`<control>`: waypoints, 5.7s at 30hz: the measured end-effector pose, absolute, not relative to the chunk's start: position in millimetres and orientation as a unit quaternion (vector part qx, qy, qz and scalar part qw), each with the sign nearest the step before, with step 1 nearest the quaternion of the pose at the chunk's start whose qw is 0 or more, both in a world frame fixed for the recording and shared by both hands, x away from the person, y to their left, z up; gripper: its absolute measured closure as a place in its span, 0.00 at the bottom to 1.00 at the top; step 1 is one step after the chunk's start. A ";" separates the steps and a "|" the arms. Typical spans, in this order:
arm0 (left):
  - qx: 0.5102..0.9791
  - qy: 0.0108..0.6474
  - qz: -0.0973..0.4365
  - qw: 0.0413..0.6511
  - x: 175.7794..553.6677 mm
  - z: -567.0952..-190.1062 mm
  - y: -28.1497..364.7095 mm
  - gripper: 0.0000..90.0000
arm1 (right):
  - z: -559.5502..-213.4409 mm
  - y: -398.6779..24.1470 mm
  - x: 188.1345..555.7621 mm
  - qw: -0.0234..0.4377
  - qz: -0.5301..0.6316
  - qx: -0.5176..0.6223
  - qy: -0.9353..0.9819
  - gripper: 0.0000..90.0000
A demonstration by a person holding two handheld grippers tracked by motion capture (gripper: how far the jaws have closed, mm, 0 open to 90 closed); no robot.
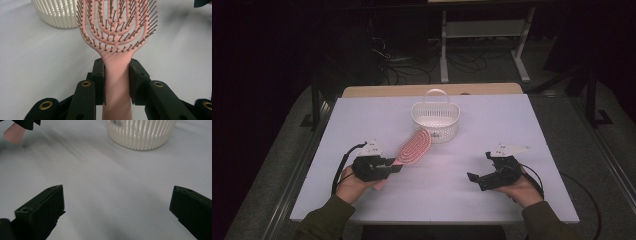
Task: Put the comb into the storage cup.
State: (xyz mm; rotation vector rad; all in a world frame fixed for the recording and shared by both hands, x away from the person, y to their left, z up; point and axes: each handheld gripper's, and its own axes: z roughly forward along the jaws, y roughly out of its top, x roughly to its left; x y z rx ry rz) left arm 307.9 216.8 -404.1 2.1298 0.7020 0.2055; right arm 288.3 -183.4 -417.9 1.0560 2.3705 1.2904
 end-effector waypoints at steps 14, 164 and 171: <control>0.842 0.291 0.081 0.446 307.4 -406.7 209.9 0.78 | -413.0 -177.1 287.6 0.120 0.441 0.365 0.811 0.00; 0.824 0.280 0.125 0.477 293.9 -409.4 191.0 0.78 | -380.0 -57.5 360.3 0.002 0.522 0.318 0.791 0.02; 0.825 0.278 0.126 0.476 293.8 -409.8 190.3 0.78 | -382.0 -57.0 361.4 -0.007 0.521 0.322 0.790 0.08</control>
